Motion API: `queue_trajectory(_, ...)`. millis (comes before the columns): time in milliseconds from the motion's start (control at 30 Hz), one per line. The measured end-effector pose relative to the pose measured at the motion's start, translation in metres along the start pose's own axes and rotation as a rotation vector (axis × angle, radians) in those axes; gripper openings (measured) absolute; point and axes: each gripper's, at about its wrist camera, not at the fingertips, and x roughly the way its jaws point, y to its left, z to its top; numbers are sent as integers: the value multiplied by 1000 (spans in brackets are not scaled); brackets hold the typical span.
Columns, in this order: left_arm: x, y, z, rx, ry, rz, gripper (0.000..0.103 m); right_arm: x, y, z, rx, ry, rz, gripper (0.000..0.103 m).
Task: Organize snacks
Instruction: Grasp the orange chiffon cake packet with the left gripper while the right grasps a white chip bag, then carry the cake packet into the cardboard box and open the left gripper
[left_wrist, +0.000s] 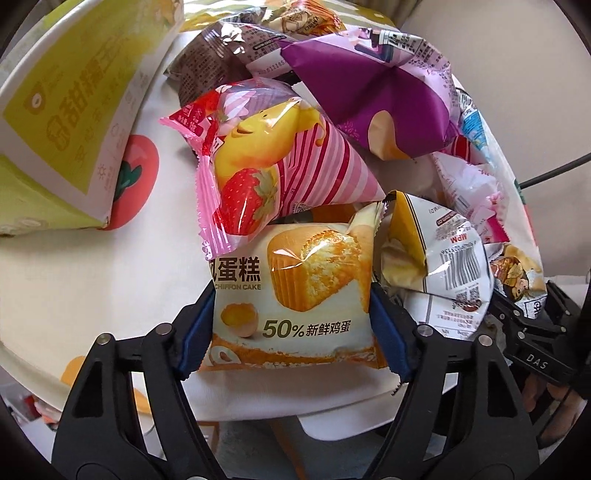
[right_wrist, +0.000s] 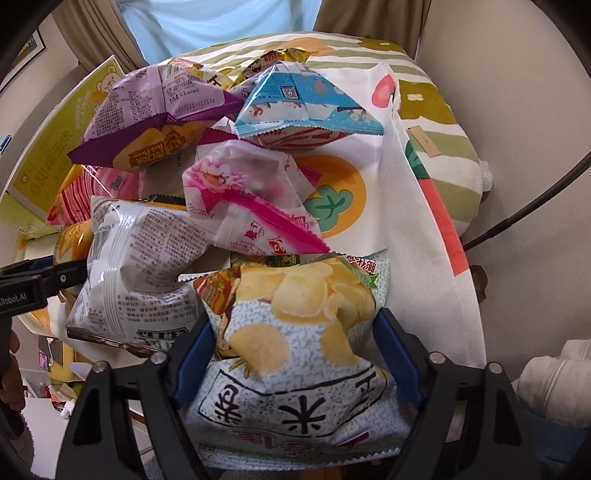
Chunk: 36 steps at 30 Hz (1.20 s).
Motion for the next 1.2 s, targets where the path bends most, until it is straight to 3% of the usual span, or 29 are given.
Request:
queue_trajectory(67,-10,0,-3,-13,5,-9,73,-4,2,-2,1,-6,6,72)
queue_trajectory(433,-50,6,-20,-20,-23,-37,72,-31,8,0,0,-70,3,70)
queue_trajectory(767,-140,7,-12,-28,-211,-55,72,-87,29,22,-35,-185,18,70)
queue_trajectory(967,-191,30,13,-45,-338,-27,72,-120,69,57,-115,-277,48,70)
queue_trajectory(1200,-228,100,45,-68,-403,34,72,-139,147,102,-203,-366,109,70)
